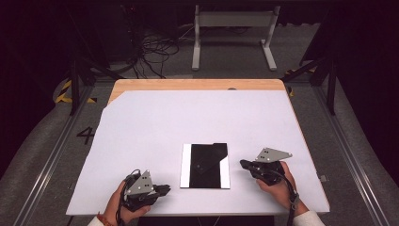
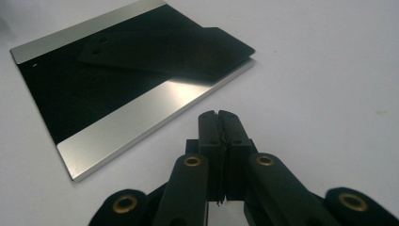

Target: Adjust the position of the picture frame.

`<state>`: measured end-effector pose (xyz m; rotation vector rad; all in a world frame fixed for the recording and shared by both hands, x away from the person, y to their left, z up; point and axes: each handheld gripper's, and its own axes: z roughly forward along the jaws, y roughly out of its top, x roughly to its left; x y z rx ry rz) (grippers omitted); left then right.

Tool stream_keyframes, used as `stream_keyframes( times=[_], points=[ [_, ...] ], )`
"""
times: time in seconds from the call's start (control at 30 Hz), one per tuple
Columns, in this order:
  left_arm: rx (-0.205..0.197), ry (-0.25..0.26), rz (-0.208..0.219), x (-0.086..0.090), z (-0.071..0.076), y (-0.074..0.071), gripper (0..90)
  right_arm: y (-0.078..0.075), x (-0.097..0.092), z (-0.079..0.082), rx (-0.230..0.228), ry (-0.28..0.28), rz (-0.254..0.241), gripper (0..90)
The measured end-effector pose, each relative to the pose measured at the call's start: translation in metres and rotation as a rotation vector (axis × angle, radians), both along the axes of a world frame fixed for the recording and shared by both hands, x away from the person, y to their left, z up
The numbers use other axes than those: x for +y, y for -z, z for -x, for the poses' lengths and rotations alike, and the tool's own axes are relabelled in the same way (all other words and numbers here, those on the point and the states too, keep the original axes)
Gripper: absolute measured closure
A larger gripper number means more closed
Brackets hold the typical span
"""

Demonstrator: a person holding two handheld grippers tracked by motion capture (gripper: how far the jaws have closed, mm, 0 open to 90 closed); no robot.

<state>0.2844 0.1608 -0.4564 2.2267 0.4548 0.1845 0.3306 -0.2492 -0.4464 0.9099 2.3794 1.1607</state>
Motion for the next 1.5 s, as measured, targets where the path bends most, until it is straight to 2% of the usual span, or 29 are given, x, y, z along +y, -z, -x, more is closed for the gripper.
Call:
stream_keyframes(
  times=[0.23,0.57,0.63,0.8,0.97,1.37,1.5],
  points=[
    [0.01,0.021,-0.014,-0.013,-0.003,0.003,86.7,0.003,0.013,0.003,0.019,-0.045,0.008,90.0],
    [0.016,0.051,-0.036,-0.034,-0.006,0.007,85.1,0.006,0.021,0.004,0.035,-0.055,0.016,90.0],
    [0.009,0.047,-0.046,-0.038,-0.007,0.008,82.9,0.007,0.025,0.005,0.053,-0.067,0.009,90.0],
    [0.002,0.026,-0.056,-0.04,-0.01,0.01,82.7,0.008,0.032,0.009,0.063,-0.098,0.037,90.0],
    [0.003,0.022,-0.06,-0.041,-0.011,0.011,85.4,0.011,0.035,0.011,0.064,-0.103,0.058,90.0],
    [-0.01,0.019,-0.066,-0.041,-0.012,0.012,89.6,0.011,0.036,0.012,0.07,-0.111,0.064,90.0],
    [-0.027,0.01,-0.078,-0.04,-0.013,0.011,89.4,0.011,0.037,0.013,0.075,-0.122,0.063,90.0]
  ],
)
